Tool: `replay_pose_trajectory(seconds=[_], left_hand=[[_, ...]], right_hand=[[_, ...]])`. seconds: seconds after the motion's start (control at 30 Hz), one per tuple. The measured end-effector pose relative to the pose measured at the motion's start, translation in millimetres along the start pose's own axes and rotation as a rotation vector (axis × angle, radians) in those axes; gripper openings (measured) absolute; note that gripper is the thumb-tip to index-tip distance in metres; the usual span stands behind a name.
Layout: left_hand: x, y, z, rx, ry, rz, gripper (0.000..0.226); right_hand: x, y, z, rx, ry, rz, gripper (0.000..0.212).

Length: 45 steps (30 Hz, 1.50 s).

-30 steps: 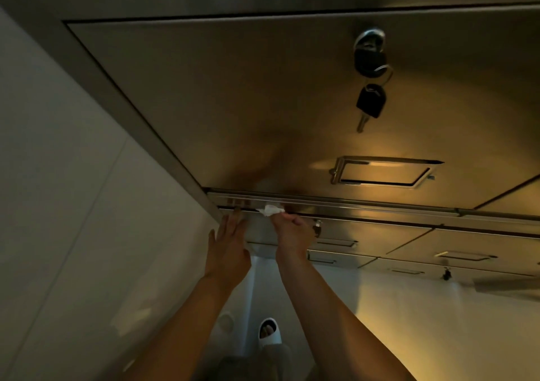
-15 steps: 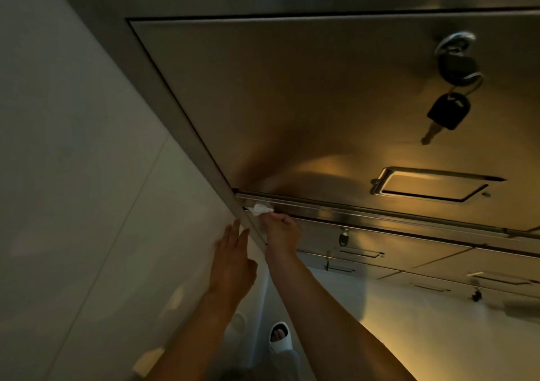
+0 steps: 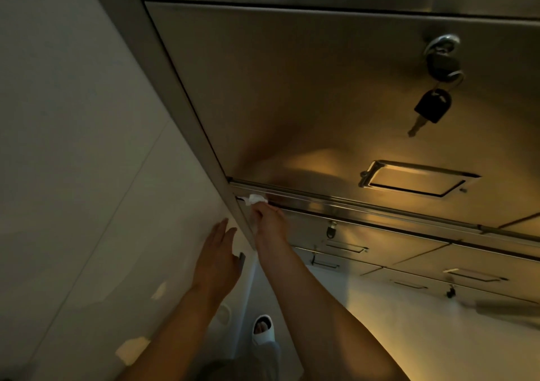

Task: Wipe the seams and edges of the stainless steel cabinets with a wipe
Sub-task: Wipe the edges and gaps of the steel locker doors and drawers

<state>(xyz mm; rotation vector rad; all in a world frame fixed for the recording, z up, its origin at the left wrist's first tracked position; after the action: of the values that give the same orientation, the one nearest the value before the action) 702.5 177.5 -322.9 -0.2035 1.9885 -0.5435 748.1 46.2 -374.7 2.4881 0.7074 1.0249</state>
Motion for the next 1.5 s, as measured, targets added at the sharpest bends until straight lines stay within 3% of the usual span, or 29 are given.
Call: replay_pose_trajectory(seconds=[0.37,0.5,0.67,1.07,1.5], left_hand=[[27.3,-97.3,10.4,0.293,-0.061,0.01,0.066],[49.1,-141.1,14.5,0.377,-0.017,0.019,0.068],[60.8,-187.7,8.3,0.478,-0.021,0.032,0.068],[112.9,-283.2,18.8,0.5,0.03,0.09,0.063],[161.4,-367.2,9.9,0.569,0.054,0.034,0.066]], right_hand=[[-105.1,87.1,-36.7,-0.19,-0.15,0.035,0.022],[-147.5,121.5,-59.3,-0.206,-0.225,0.0,0.006],[-187.3,151.0,-66.0,-0.202,-0.222,-0.014,0.01],[-275.9,239.0,-116.1,-0.307,-0.25,0.183,0.02],[-342.4,275.8,-120.6,-0.308,-0.279,-0.067,0.017]])
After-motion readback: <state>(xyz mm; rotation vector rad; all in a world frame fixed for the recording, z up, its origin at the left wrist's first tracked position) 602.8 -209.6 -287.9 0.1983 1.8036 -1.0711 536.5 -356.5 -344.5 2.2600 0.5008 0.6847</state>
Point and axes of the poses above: each hand's wrist, its own z-axis towards the middle knuckle, its own x-axis out of the palm, y = z × x, the point moved 7 cm from there along z, towards the middle knuckle, and after that the axes turned 14 degrees about y, right-handed, at the moved point
